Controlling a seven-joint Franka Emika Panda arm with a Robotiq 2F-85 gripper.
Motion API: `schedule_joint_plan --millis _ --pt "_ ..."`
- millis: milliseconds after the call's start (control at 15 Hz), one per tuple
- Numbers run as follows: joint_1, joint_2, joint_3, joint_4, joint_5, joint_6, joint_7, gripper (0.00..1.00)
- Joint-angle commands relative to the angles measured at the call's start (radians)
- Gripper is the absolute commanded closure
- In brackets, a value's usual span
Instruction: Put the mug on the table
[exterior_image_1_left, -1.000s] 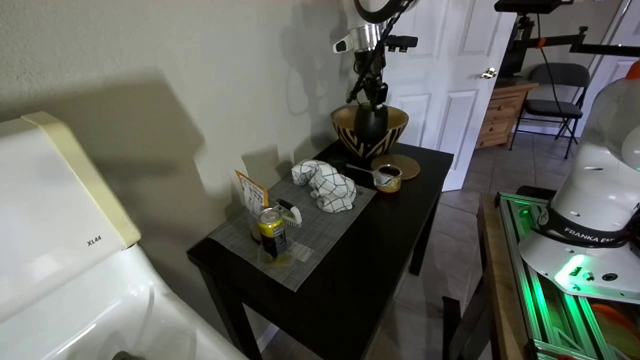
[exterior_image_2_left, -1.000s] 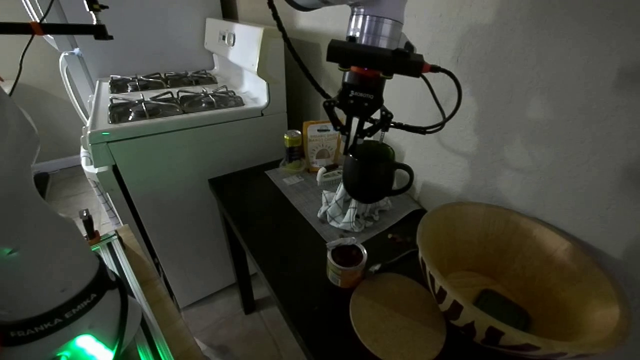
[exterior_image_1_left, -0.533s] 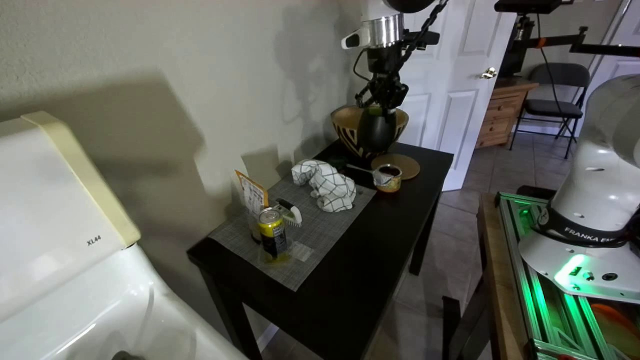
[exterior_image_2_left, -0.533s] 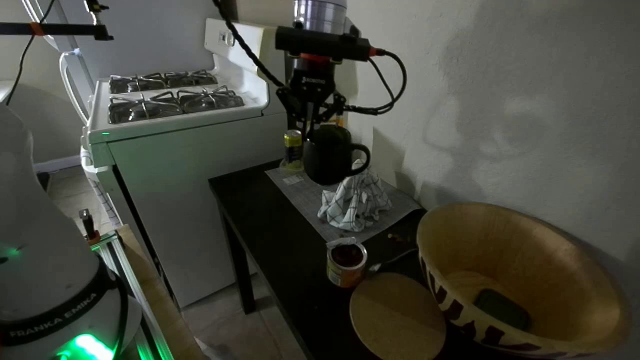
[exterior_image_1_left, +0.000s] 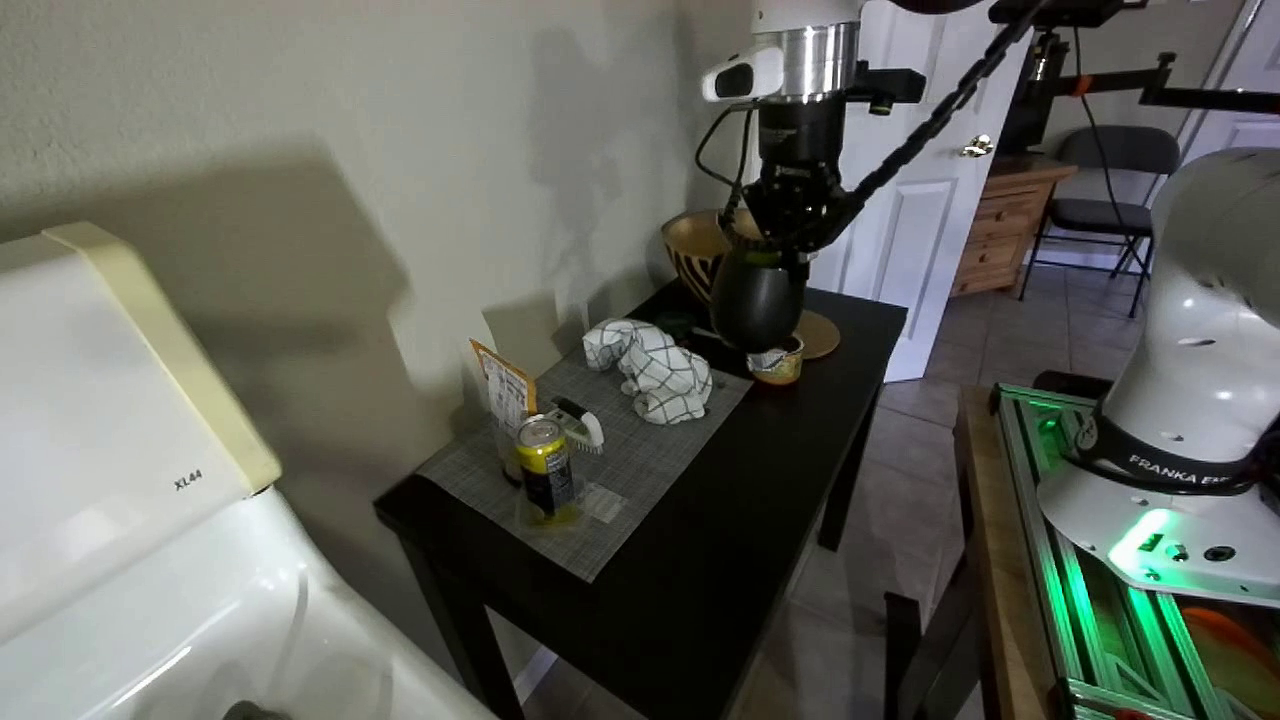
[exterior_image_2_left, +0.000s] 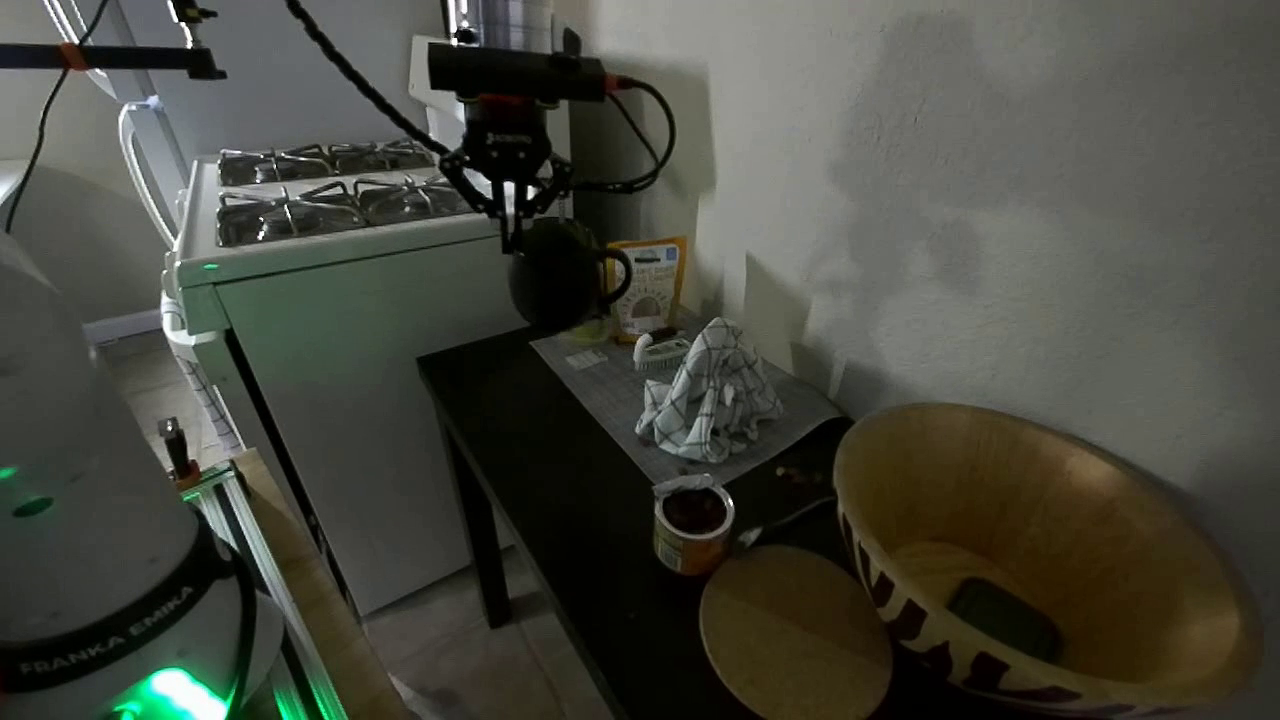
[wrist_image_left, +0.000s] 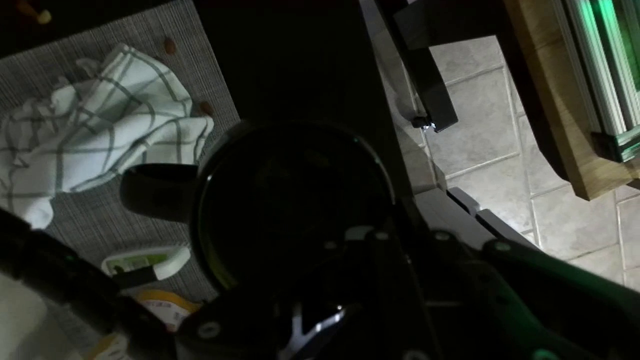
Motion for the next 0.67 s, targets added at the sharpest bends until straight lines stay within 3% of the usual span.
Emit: schedule_joint_plan --millis 0,600 --pt "0.048 -0.015 0.010 -0.067 0.019 0.089 -0.011 0.98" --pt "0.062 0.210 0.044 -0.152 -0.038 0.382 0.006 0.98"
